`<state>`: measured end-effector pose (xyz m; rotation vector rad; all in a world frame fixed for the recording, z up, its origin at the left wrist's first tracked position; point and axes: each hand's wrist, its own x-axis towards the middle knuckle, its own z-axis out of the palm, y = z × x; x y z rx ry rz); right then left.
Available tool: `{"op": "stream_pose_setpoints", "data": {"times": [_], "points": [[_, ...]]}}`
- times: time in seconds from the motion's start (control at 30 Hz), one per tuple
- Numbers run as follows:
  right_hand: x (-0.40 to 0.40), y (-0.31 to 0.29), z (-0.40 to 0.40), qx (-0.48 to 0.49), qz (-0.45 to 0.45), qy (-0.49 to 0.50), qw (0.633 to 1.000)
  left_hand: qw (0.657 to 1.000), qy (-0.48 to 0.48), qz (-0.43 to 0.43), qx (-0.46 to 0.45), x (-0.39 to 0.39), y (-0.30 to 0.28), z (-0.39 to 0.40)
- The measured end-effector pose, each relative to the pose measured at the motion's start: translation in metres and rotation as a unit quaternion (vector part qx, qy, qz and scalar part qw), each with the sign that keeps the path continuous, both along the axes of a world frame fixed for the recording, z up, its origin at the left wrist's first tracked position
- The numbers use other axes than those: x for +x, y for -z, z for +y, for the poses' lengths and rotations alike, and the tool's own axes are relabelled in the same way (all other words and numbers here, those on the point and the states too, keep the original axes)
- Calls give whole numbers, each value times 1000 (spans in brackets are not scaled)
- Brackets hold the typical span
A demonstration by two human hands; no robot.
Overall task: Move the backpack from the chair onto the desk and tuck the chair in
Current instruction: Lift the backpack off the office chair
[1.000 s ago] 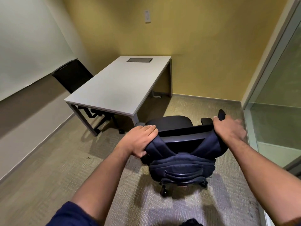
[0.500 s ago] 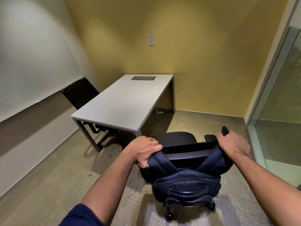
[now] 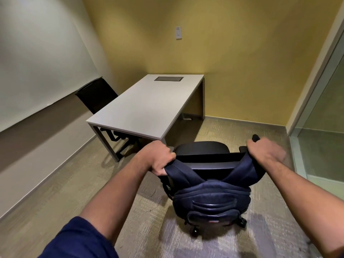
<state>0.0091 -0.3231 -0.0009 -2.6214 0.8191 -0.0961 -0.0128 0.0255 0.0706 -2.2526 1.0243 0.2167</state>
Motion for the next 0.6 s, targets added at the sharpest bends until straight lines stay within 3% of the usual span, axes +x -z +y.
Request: {"op": "stream_pose_setpoints", "data": {"times": [0.17, 0.47, 0.6], "points": [[-1, 3, -1, 4, 2, 13, 1000, 999, 27, -9, -36, -10, 17, 7], [-16, 4, -27, 118, -20, 61, 991, 968, 205, -62, -132, -16, 35, -3], [-27, 7, -35, 138, -32, 76, 987, 961, 231, -66, -136, -24, 45, -8]]}}
